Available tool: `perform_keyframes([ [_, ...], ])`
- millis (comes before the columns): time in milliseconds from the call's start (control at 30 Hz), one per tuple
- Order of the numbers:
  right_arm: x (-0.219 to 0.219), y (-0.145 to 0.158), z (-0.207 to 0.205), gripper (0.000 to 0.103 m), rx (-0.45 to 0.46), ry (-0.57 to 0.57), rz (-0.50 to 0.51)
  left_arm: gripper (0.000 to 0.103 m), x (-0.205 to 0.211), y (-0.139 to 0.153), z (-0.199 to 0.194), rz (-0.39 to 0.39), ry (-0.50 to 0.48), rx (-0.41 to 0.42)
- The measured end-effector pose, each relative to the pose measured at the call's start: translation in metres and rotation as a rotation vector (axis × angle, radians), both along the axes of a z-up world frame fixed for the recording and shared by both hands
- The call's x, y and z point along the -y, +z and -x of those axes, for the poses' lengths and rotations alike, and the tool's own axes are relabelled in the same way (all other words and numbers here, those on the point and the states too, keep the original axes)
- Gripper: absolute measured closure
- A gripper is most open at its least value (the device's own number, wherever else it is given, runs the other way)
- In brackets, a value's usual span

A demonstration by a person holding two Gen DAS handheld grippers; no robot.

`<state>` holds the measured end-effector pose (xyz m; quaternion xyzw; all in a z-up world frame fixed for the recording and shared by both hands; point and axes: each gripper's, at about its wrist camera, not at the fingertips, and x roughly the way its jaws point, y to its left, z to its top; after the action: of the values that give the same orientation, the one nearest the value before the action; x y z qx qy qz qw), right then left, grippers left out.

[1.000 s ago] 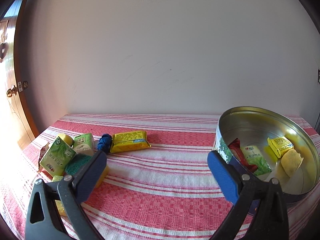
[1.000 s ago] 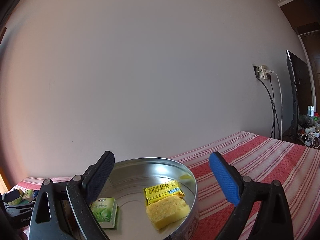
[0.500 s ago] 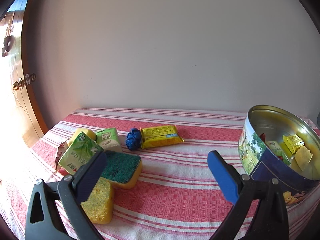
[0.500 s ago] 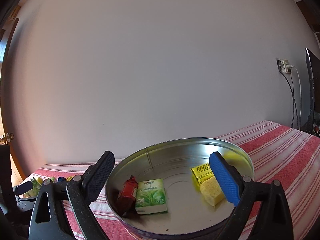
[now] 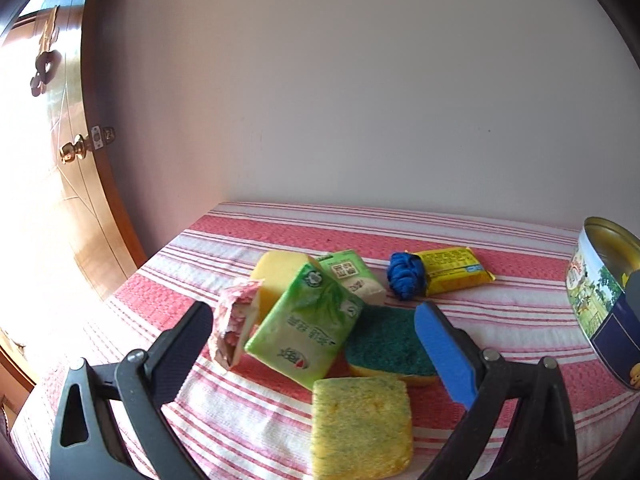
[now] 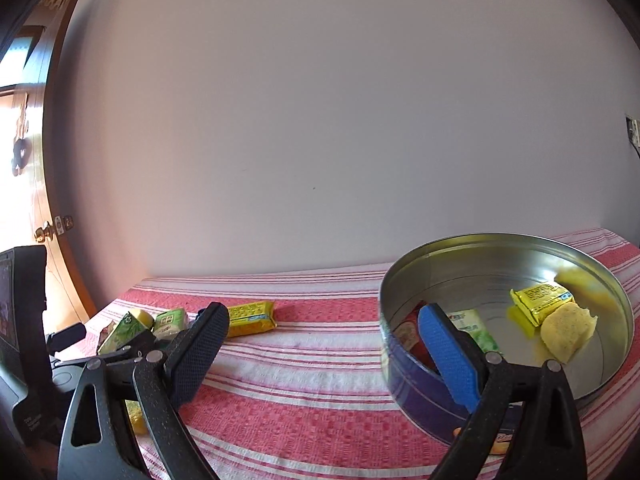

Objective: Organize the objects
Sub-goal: 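Withdraw both tools from the tin toward the remaining items, then grasp the pink floral packet with left tool while right tool grasps yellow sponge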

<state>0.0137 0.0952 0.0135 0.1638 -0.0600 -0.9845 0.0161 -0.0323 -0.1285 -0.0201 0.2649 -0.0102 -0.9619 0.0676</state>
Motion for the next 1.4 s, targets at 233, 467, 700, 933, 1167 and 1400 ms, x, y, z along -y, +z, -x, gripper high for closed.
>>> perform_keyframes([
  [233, 0.058, -0.014, 0.021, 0.006, 0.172, 0.168, 0.008, 0.001, 0.076, -0.007, 0.007, -0.071, 0.103, 0.043],
  [467, 0.119, -0.032, 0.031, 0.006, 0.317, 0.295, -0.044, 0.001, 0.116, -0.014, 0.015, -0.142, 0.093, 0.095],
  [700, 0.17, -0.055, 0.05, 0.017, 0.47, 0.374, -0.117, 0.001, 0.119, -0.02, 0.022, -0.186, 0.031, 0.151],
  [933, 0.166, -0.062, 0.054, 0.044, 0.513, 0.396, -0.083, 0.001, 0.104, -0.024, 0.033, -0.165, -0.021, 0.193],
  [1167, 0.12, -0.046, 0.035, 0.044, 0.385, 0.365, -0.119, 0.006, 0.1, -0.032, 0.055, -0.218, -0.016, 0.248],
  [1400, 0.069, -0.038, 0.035, 0.044, 0.327, 0.285, -0.078, 0.032, 0.091, -0.037, 0.062, -0.277, -0.074, 0.283],
])
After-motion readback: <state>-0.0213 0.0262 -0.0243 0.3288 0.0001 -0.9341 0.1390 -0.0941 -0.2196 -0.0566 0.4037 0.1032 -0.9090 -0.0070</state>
